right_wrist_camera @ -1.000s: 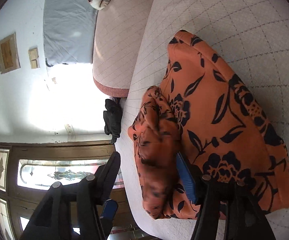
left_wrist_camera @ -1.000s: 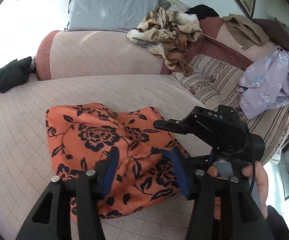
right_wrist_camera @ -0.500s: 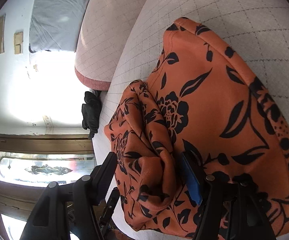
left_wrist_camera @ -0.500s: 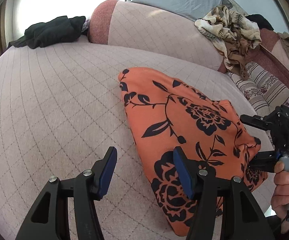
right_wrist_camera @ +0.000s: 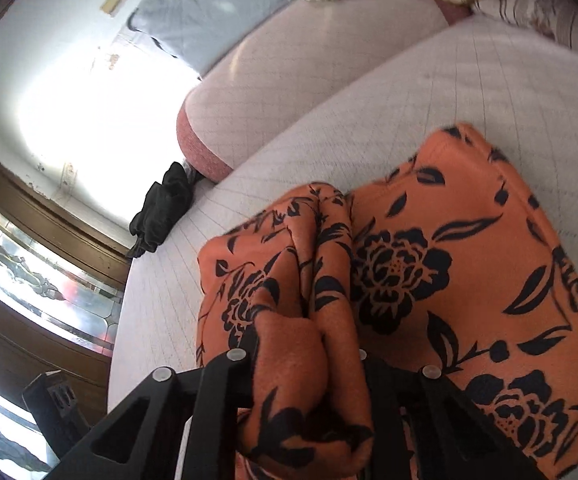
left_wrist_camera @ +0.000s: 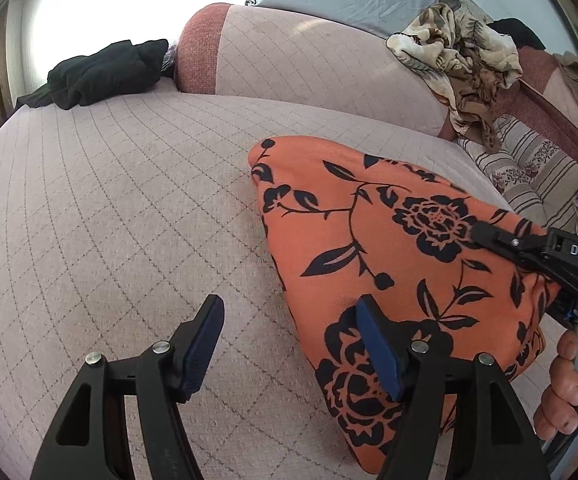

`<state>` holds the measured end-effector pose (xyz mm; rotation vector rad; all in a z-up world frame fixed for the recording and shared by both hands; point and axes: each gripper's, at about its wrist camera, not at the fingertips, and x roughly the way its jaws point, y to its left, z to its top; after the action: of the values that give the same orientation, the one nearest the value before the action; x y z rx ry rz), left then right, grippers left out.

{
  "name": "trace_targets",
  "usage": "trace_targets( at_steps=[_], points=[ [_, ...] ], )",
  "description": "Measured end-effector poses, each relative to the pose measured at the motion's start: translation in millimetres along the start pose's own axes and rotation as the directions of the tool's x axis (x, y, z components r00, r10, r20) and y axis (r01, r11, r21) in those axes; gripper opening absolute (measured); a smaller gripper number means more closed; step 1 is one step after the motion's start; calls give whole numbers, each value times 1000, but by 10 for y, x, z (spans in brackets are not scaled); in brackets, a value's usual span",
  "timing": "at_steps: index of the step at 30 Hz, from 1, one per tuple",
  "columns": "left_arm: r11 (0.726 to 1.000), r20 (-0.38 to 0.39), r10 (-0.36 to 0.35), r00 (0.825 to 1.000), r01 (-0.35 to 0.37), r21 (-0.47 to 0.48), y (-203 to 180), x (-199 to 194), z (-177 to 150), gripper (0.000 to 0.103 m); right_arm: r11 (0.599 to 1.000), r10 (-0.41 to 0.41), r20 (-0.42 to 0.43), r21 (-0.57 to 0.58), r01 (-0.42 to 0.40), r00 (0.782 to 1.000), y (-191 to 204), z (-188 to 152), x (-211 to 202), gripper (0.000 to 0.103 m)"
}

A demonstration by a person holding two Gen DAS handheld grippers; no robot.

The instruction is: Fold small clothes

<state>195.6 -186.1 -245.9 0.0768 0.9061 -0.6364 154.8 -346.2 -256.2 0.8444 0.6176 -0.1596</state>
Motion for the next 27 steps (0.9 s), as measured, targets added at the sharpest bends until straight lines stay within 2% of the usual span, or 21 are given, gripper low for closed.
trace_targets(
  at_steps=[3, 6, 10, 11, 13, 14, 16, 18, 20, 21, 22, 23, 26, 27],
  points=[
    [1000, 28, -11, 1000, 10, 23, -53, -71, 1, 69, 997, -36, 120, -60, 44, 992, 97, -28, -384, 17],
    [998, 23, -20, 1000, 19, 56, -132, -71, 4, 69, 993, -91, 208, -51, 103, 974, 9, -23, -788, 17],
    [995, -16, -10, 1000, 12, 103, -260, 38, -43, 69, 986, -168, 124, -1, 170, 978, -283, -34, -955, 19],
    [993, -21, 0, 1000, 2, 116, -283, 59, -61, 69, 981, -195, 82, 17, 194, 977, -395, -65, -944, 20],
    [990, -17, 15, 1000, -12, 137, -321, 67, -81, 69, 970, -227, -66, 74, 231, 972, -641, -123, -821, 21],
    [990, -16, 20, 1000, -17, 143, -319, 66, -79, 69, 967, -204, -127, 131, 220, 971, -761, -141, -760, 22],
    [991, -19, 25, 1000, -22, 135, -289, 74, -68, 75, 954, -125, -156, 252, 162, 980, -937, -118, -759, 25],
    [993, -28, 29, 999, -26, 112, -223, 87, -58, 78, 948, -99, -120, 289, 130, 988, -989, -14, -863, 31],
    [995, -40, 22, 999, -18, 95, -181, 103, -43, 78, 951, -146, -48, 268, 153, 988, -962, 115, -994, 52],
    [996, -42, 19, 999, -15, 91, -186, 113, -33, 78, 949, -184, 2, 261, 177, 983, -953, 189, -1057, 68],
    [996, -42, 21, 999, -17, 90, -189, 118, -32, 78, 947, -214, 58, 258, 192, 975, -939, 257, -1117, 69],
    [995, -39, 25, 999, -22, 93, -198, 121, -30, 78, 952, -211, 94, 245, 183, 973, -902, 333, -1144, 69],
    [992, -24, 45, 999, -42, 118, -259, 130, -33, 78, 978, -159, 90, 152, 144, 983, -690, 523, -1012, 63],
    [991, -18, 52, 998, -50, 128, -275, 129, -40, 78, 982, -163, 77, 108, 154, 984, -608, 566, -928, 54]
  ],
)
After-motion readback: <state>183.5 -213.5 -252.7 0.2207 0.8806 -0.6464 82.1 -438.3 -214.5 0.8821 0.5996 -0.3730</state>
